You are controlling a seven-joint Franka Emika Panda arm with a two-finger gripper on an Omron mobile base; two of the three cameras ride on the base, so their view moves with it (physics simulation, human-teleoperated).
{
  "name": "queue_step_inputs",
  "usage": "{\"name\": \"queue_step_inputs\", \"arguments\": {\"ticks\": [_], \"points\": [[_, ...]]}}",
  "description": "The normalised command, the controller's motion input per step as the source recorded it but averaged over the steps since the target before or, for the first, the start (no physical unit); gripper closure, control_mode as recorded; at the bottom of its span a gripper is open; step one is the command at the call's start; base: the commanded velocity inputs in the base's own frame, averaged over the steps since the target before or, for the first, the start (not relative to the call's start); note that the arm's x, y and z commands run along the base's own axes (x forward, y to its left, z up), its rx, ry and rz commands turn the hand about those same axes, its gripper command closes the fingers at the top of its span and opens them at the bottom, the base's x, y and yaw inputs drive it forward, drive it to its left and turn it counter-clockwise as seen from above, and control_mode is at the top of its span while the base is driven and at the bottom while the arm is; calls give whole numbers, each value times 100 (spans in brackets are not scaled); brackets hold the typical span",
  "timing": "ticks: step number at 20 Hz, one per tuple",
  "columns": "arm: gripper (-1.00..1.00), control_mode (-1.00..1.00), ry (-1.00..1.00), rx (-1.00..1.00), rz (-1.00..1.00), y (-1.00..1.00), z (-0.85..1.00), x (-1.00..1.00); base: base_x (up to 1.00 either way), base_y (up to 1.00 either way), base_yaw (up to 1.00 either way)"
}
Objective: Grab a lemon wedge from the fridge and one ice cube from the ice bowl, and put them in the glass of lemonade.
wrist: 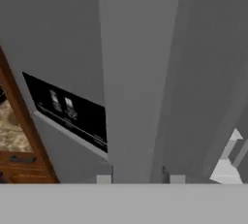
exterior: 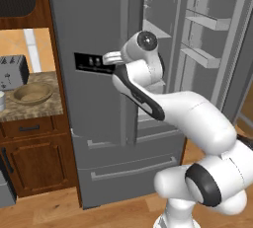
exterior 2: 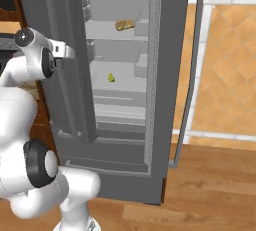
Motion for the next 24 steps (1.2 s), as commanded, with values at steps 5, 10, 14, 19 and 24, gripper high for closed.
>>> {"name": "queue_step_inputs", "arguments": {"ticks": [5,10,14,19,24], "points": [[100,-100,0,0,11,48,33,-100,0,0,0],[100,-100,-1,0,12,34,39,-100,0,0,0],[100,-100,-5,0,7,7,52,-87,0,0,0],[100,-100,-7,5,-6,-56,48,-53,0,0,0],[100,-100,0,19,-21,-100,18,-11,0,0,0]]}}
